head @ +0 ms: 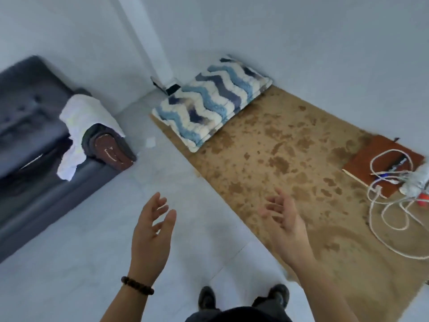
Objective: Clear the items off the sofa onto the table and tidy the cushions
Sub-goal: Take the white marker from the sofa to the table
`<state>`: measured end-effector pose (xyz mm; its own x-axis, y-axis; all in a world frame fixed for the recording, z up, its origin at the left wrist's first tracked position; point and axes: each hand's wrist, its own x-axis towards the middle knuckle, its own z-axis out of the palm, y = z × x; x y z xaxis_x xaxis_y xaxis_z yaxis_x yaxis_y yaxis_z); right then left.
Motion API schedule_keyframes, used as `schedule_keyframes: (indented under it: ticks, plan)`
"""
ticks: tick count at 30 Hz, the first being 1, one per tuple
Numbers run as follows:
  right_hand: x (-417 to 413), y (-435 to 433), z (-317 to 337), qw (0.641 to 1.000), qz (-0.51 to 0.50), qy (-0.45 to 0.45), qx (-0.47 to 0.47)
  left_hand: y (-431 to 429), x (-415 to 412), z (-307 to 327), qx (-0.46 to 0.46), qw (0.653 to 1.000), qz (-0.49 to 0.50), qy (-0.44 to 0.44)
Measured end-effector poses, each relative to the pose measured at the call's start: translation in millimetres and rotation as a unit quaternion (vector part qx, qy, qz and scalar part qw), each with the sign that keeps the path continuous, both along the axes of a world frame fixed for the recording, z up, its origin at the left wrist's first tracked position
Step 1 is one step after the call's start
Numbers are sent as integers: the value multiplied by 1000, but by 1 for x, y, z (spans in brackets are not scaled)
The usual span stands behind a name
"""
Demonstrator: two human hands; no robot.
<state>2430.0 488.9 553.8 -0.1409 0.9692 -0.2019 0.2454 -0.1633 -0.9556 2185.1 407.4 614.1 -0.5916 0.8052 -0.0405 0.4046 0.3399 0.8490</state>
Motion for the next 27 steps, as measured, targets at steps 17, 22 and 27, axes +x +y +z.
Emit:
schedule_keyframes:
  ticks: [17, 22, 27]
  plan:
    - [-469, -221, 28, 902, 414, -33, 119, -387, -331, 2, 112, 905, 409, -38]
    - [-587, -258, 46, 886, 442, -11, 142, -440, -416, 18, 121, 886, 448, -16]
    - [-689, -276, 21, 876, 466, -9, 125, -451, -506, -1, 110, 878, 464, -23]
